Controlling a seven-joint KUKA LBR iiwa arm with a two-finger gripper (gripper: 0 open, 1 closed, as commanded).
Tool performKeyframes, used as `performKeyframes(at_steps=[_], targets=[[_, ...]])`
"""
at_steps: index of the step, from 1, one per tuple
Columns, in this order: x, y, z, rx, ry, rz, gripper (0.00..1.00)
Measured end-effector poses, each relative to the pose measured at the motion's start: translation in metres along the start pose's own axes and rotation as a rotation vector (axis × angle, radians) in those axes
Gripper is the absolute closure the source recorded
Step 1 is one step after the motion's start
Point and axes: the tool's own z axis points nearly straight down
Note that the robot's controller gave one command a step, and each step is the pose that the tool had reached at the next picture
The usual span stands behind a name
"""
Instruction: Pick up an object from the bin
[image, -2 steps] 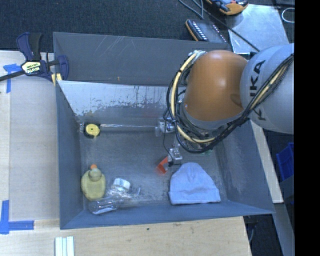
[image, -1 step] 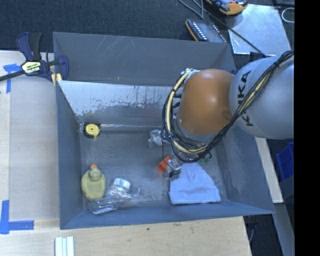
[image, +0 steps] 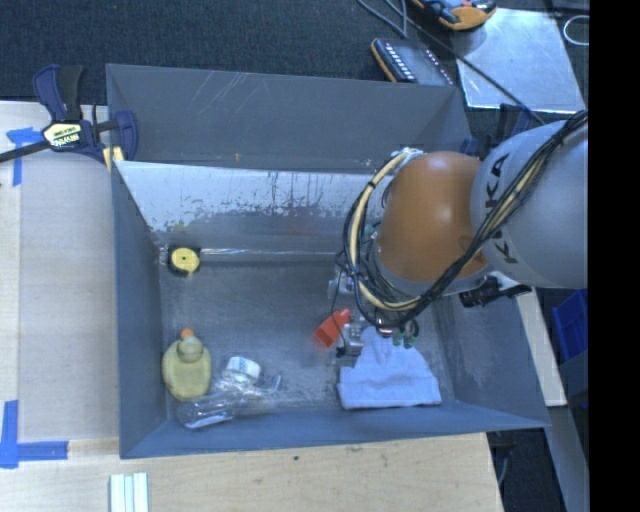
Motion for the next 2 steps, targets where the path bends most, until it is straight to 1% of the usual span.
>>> performKeyframes(at_steps=[1,2], targets=[[-0.013,-0.012,0.031,0.001,0.000,-0.315,0.00],[-0.035,0.001,0.065,-0.001,-0.007,-0.092,1.00]])
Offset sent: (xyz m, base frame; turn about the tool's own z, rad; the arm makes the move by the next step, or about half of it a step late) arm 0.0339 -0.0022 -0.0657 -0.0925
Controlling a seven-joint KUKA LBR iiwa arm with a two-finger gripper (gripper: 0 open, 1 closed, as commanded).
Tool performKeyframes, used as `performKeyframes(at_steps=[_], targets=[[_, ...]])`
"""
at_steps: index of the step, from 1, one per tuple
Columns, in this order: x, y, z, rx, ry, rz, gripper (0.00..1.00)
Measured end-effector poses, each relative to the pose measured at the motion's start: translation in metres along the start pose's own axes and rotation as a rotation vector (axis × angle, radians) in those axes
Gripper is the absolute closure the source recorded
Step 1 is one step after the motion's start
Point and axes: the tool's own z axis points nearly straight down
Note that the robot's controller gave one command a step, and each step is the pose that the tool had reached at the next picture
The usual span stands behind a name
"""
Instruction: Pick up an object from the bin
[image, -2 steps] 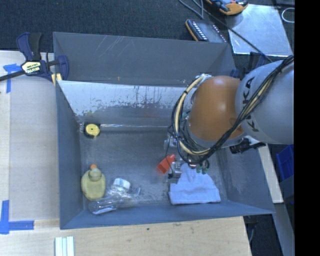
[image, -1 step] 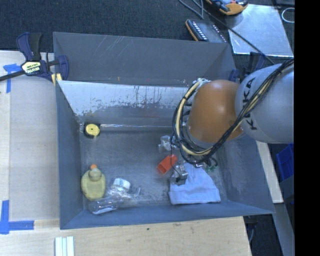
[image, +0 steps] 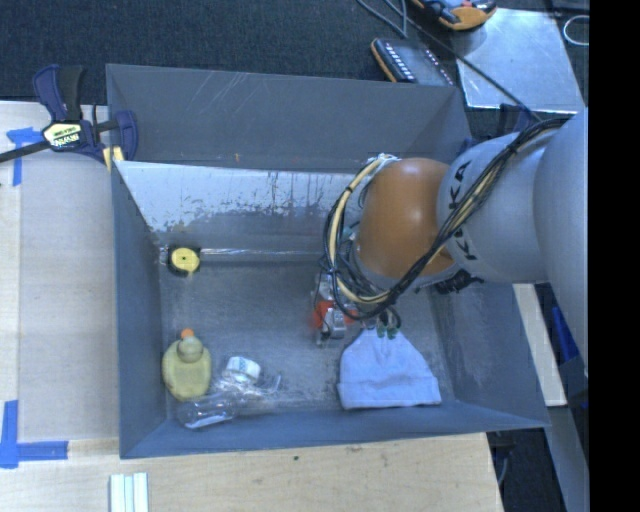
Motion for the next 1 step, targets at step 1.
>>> performKeyframes(at_steps=[1], targets=[[0.0000,-0.0001,0.0000,0.000,0.000,0.001,1.00]])
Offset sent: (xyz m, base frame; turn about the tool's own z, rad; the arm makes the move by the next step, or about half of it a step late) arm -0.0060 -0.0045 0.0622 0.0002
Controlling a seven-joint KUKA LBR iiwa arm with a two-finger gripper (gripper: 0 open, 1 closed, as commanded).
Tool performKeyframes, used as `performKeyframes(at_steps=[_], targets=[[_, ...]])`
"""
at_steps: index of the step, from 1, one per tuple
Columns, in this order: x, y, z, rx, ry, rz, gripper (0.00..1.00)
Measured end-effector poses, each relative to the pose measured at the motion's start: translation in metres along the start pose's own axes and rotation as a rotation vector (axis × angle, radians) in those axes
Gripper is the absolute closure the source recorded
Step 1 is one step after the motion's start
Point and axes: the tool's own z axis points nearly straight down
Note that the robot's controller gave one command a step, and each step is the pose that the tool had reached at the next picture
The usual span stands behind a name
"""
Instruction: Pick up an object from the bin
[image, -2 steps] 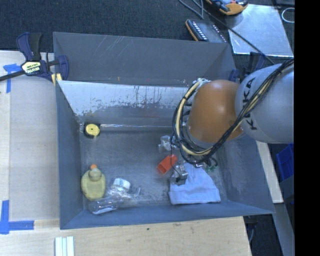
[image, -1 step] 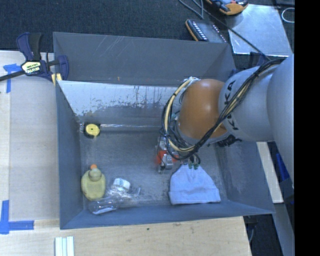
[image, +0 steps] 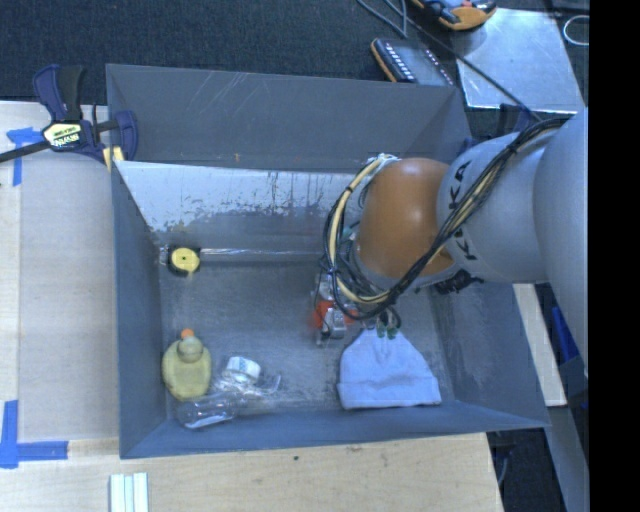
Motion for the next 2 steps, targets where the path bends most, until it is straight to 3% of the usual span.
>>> performKeyframes(at_steps=[1,2], targets=[[0.003,-0.005,-0.066,-0.001,-0.010,0.001,1.00],[-0.026,0.004,-0.011,0.000,-0.003,0.005,1.00]])
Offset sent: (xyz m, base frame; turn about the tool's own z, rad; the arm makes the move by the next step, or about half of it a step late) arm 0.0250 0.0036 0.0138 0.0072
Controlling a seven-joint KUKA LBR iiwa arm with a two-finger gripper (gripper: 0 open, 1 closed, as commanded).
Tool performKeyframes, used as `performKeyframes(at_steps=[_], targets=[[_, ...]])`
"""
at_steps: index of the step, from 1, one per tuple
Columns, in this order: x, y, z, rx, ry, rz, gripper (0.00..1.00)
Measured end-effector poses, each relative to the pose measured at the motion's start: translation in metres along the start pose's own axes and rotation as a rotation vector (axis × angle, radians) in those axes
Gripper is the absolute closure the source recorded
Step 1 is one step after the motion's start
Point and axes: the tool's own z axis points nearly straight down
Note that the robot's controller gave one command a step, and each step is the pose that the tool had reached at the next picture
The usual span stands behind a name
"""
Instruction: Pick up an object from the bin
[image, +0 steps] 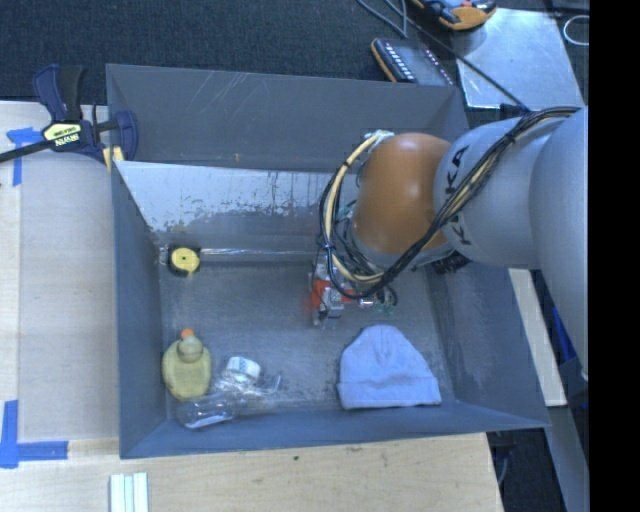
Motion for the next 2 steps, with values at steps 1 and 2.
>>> performKeyframes(at_steps=[1,2], targets=[[0.0114,-0.0084,-0.0909,-0.001,-0.004,0.015,1.00],[0.0064,-0.0026,-0.0905,-0.001,-0.007,0.007,1.00]])
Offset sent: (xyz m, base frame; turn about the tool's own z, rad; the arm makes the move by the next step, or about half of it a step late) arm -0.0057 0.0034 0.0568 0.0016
